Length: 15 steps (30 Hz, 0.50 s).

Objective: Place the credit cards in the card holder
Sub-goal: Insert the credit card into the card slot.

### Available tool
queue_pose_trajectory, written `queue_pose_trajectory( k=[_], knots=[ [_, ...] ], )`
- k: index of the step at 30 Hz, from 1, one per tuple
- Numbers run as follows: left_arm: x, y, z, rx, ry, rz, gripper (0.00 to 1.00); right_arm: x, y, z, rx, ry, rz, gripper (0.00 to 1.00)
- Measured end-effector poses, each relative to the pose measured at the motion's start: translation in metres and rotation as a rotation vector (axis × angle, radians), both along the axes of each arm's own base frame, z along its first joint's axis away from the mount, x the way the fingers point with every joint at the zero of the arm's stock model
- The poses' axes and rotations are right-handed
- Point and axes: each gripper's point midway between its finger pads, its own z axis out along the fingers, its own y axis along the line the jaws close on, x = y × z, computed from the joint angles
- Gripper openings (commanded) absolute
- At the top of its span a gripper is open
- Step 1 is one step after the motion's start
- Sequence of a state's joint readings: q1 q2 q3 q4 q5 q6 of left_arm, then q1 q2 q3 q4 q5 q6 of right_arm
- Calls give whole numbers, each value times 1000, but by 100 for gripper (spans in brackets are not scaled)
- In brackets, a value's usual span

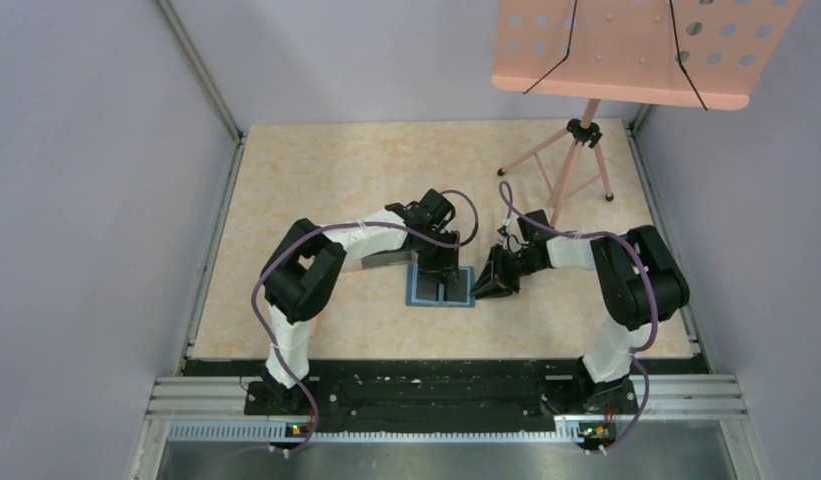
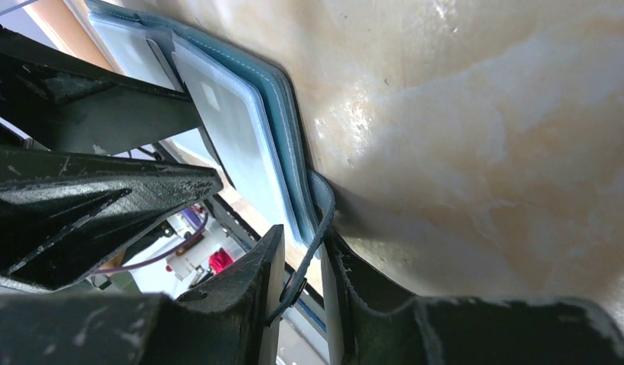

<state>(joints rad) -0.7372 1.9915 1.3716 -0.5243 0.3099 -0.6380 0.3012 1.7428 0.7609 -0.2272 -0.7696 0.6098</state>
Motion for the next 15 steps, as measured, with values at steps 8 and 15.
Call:
queue_pose_trajectory(
  k=[8,15],
  knots=[
    [3,-7,5,3,-4,-50,52,1,-1,0,-9,1,9,25],
    [3,-1,6,51,-41,-88,54,7,-3,1,-42,-2,19,26]
  ],
)
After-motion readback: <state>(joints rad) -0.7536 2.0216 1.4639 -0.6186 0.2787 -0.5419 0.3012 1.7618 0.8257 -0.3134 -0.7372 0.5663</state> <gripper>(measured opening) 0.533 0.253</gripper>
